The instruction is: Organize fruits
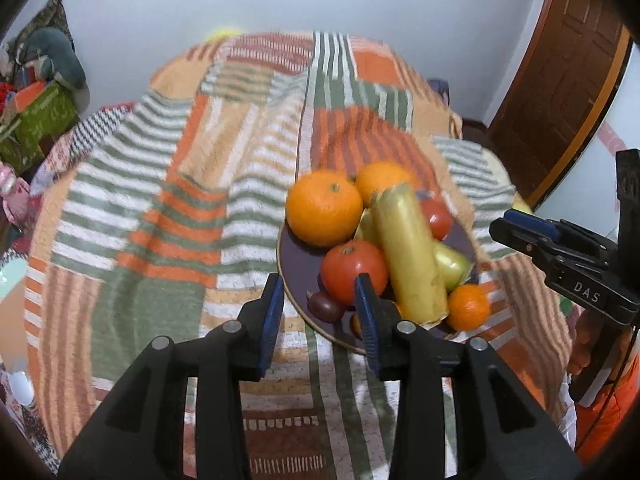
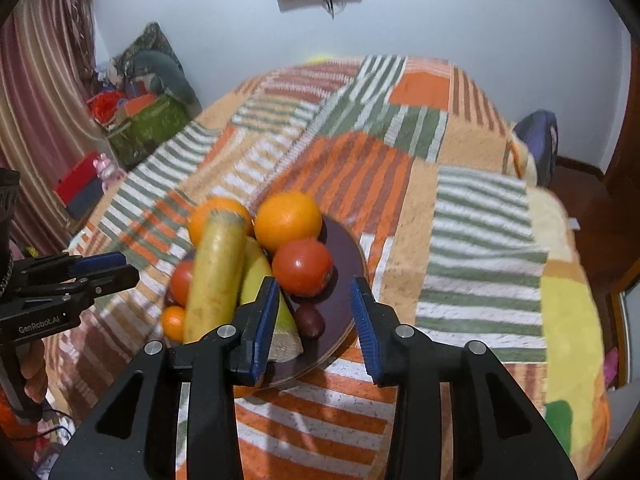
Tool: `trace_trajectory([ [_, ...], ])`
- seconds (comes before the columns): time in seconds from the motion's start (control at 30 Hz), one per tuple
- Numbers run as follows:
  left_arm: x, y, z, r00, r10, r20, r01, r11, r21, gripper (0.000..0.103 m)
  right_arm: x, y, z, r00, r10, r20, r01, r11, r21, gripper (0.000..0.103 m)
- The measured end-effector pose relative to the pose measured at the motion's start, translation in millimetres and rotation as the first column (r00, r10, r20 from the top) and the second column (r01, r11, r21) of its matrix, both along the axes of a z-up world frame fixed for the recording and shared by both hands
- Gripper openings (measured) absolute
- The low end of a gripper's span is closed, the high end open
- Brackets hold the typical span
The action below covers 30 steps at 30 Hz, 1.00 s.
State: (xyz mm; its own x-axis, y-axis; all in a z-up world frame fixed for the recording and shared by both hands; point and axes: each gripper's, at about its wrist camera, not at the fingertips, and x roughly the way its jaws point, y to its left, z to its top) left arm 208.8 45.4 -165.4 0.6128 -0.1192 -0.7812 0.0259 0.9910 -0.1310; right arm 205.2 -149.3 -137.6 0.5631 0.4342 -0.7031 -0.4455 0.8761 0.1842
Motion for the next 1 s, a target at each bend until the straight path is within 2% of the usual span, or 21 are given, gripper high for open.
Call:
trace_trajectory([
  [0.17,-21.5,-2.4,47.6,0.992,0.004,0.123,-0.004,1.000,-0.001,0.036,-23.0,-6.1,43.7,0.995,-0.003,0.104,-0.001,0.999,0.036,0.034],
  [0.3,-43.9,-5.6,89.3,0.972,0.000,0.235,0.005,1.000,-0.019,0.036,-48.4,-8.7,80.1,0.979,-0.004,0.202,-0.012,0.997,0.078,0.034],
  [0.4,-66.5,-11.6,118.9,0.944,0.002,0.329,0.000,1.000,-0.004,0.036,-66.3,-11.2,103.0,0.966,-0.012,0.260,-0.019,0.993,0.119,0.035],
  [0.6,-110.3,-23.9,161.7,0.873,0.026,0.488,-0.041,0.999,0.021,0.052,-108.2,-16.2,140.1,0.927,-0.052,0.371,-0.021,0.982,0.190,0.036],
  [0.63,-119.4,-26.2,168.5,0.857,0.027,0.514,-0.049,0.998,0.029,0.055,-114.7,-16.4,144.5,0.920,-0.058,0.388,-0.020,0.981,0.194,0.038],
  [0.87,-156.2,-32.1,189.5,0.804,0.032,0.594,-0.057,0.998,0.024,0.071,-142.9,-15.3,159.0,0.878,-0.101,0.469,0.005,0.980,0.201,0.051],
  [0.93,-165.2,-33.5,194.0,0.790,0.030,0.613,-0.058,0.998,0.025,0.079,-145.9,-13.7,159.8,0.869,-0.115,0.482,0.020,0.980,0.197,0.065],
  [1.0,-171.3,-34.4,196.2,0.779,0.031,0.626,-0.063,0.998,0.029,0.085,-147.4,-12.3,160.4,0.861,-0.132,0.491,0.035,0.979,0.201,0.074],
])
